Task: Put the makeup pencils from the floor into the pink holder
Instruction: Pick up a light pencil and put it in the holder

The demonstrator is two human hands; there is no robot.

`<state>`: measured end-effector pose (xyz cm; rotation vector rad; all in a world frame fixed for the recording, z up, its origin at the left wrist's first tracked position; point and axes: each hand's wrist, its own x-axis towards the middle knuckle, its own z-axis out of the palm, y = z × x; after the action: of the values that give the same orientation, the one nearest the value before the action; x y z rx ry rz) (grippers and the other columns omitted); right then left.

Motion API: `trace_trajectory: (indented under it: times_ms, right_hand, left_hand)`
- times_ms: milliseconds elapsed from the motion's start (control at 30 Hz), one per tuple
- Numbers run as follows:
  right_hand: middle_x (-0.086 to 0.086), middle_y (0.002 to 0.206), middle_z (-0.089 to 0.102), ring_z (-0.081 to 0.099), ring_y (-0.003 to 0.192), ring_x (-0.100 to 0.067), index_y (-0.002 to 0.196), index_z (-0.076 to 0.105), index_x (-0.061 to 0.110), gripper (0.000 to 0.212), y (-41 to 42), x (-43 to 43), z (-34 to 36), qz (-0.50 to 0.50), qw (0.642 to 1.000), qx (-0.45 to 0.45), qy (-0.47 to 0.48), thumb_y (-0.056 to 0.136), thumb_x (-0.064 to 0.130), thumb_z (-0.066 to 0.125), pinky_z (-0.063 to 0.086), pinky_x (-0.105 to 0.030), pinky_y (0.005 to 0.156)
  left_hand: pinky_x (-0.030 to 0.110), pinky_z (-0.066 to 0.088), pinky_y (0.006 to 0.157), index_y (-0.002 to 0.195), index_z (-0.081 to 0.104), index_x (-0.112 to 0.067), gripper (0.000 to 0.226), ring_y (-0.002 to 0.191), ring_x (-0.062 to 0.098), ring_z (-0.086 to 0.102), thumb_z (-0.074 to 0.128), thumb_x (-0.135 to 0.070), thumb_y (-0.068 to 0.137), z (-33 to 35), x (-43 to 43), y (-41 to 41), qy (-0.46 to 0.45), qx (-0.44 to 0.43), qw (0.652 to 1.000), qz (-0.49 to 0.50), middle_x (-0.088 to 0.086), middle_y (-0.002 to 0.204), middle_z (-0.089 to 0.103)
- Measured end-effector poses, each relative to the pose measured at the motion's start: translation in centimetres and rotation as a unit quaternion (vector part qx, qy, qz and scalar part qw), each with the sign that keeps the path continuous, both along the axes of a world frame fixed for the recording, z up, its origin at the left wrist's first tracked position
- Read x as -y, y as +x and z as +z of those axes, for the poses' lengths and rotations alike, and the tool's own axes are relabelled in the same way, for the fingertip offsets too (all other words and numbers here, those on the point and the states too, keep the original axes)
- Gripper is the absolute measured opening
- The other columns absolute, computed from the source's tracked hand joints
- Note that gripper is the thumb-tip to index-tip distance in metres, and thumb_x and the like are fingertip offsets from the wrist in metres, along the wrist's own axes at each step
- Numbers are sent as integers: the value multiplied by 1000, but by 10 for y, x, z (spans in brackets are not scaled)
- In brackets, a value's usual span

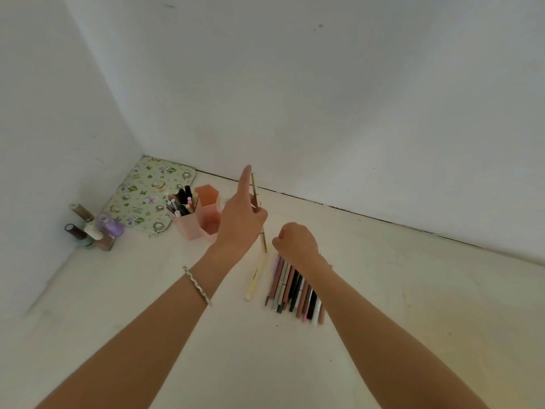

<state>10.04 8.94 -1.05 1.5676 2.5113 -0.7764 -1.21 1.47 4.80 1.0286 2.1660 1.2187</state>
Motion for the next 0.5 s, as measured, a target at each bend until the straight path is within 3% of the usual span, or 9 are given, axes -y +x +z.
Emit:
trace_trajectory:
  times_ms: [100,233,333,400,500]
  right_hand:
    - [-2,70,55,57,72,-21,71,52,12,34,-14,16,-9,48,996,58,42,91,39,59,46,-33,62]
    - [-3,85,59,57,89,-24,92,54,13,37,-30,39,-22,84,990,81,77,93,50,54,44,-35,73]
    - [-7,96,63,56,94,-26,111,46,12,27,-41,50,-29,58,998,31,24,92,30,55,47,-37,76]
    - [-9,95,62,58,89,-26,121,39,12,35,-45,53,-31,41,999,-1,-12,89,13,51,51,-39,71]
    - [-8,88,61,61,78,-25,131,37,11,43,-46,49,-28,17,997,-72,-6,89,6,46,51,-39,61]
  left_hand:
    - [13,51,61,150,23,-40,83,69,5,62,62,-4,85,9,4,-9,30,-2,1000,4,-3,88,59]
    - [-11,31,67,145,36,-35,76,73,-18,53,64,-5,81,8,13,-9,41,-65,996,35,-15,84,53]
    - [14,53,77,145,33,-38,75,70,0,60,65,-9,83,5,21,-14,47,-74,995,44,-20,80,47]
    - [35,56,83,144,33,-38,70,75,7,62,63,-11,87,7,25,-18,64,-69,995,40,-19,84,47]
    - [23,58,68,144,33,-37,64,76,2,64,61,-11,93,18,31,-35,148,-52,985,65,-16,89,56]
